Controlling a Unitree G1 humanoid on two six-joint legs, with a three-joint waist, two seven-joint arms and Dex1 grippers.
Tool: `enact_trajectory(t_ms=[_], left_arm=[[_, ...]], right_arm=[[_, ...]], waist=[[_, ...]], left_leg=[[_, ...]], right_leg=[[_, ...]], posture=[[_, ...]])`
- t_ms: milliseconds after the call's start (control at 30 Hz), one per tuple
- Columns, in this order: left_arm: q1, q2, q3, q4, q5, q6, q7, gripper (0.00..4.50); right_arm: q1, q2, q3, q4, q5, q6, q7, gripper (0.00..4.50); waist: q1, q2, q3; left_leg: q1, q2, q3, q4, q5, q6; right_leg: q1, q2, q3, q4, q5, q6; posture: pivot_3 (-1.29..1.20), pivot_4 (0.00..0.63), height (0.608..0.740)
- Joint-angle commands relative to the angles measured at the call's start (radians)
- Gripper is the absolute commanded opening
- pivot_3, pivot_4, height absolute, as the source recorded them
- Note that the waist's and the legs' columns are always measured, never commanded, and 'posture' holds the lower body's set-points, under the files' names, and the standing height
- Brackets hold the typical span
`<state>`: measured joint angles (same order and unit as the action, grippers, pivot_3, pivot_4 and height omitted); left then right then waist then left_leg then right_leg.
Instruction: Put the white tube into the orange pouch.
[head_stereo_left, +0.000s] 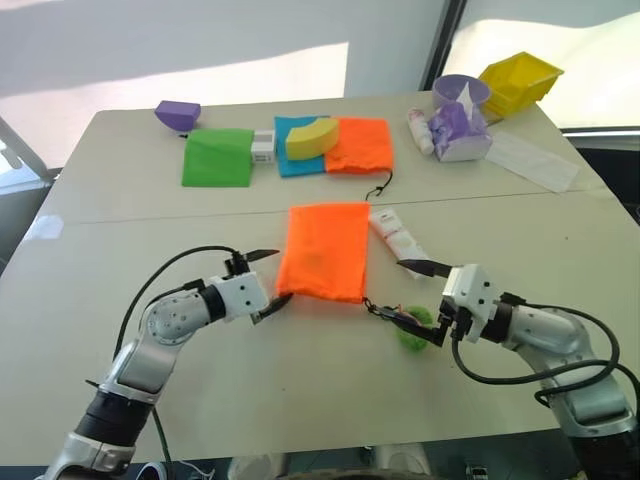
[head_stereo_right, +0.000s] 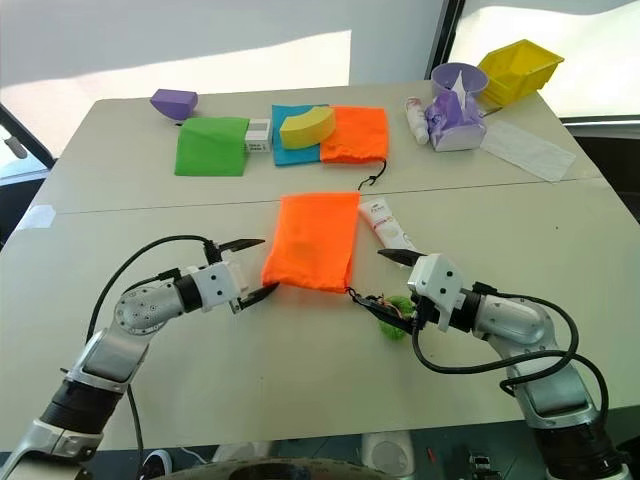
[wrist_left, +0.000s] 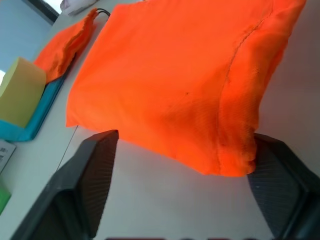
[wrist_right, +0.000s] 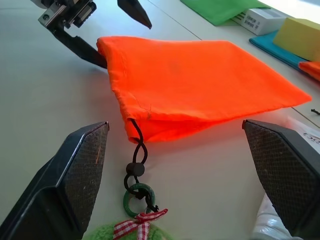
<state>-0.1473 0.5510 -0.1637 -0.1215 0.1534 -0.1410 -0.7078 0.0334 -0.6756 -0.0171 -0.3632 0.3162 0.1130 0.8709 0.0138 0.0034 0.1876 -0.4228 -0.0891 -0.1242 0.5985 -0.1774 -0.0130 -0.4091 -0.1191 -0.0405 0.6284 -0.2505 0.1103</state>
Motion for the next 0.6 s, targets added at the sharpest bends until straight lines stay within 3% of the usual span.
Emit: enact_trajectory(t_ms=[33,167,467,600], left_arm=[[0.009,-0.013,0.0,-0.051,-0.024,0.011,0.012,2.15],[0.019,-0.005,-0.005,-0.062,-0.028,0.023,0.0,0.09],[0.046,-0.013,0.019,-0.118,-0.12,0.118,-0.025,0.01],[0.055,-0.041,0.034,-0.173,-0.203,0.205,-0.022,0.01]], right_arm=[[0.006,0.011,-0.009,-0.001,-0.003,-0.035,0.001,4.5],[0.009,0.015,-0.007,0.008,-0.01,-0.05,-0.002,4.5],[-0.023,0.031,-0.014,0.03,-0.018,-0.052,-0.022,4.5],[-0.092,0.039,-0.02,0.084,-0.078,-0.006,-0.104,4.5]], waist=[[0.0,0.0,0.0],[0.0,0.0,0.0],[-0.001,0.0,0.0],[-0.002,0.0,0.0]], left_leg=[[0.0,0.0,0.0,0.0,0.0,0.0],[0.0,0.0,0.0,0.0,0.0,0.0],[0.001,0.0,0.0,0.0,0.0,0.0],[0.001,0.0,0.0,0.0,0.0,0.0]], right_leg=[[0.0,0.0,0.0,0.0,0.0,0.0],[0.0,0.0,0.001,0.0,0.0,0.0],[0.0,0.0,0.001,0.001,0.0,0.0],[0.0,0.0,0.001,0.001,0.0,0.0]], posture=[[0.0,0.15,0.74],[0.0,0.15,0.74],[0.0,0.15,0.74],[0.0,0.15,0.74]])
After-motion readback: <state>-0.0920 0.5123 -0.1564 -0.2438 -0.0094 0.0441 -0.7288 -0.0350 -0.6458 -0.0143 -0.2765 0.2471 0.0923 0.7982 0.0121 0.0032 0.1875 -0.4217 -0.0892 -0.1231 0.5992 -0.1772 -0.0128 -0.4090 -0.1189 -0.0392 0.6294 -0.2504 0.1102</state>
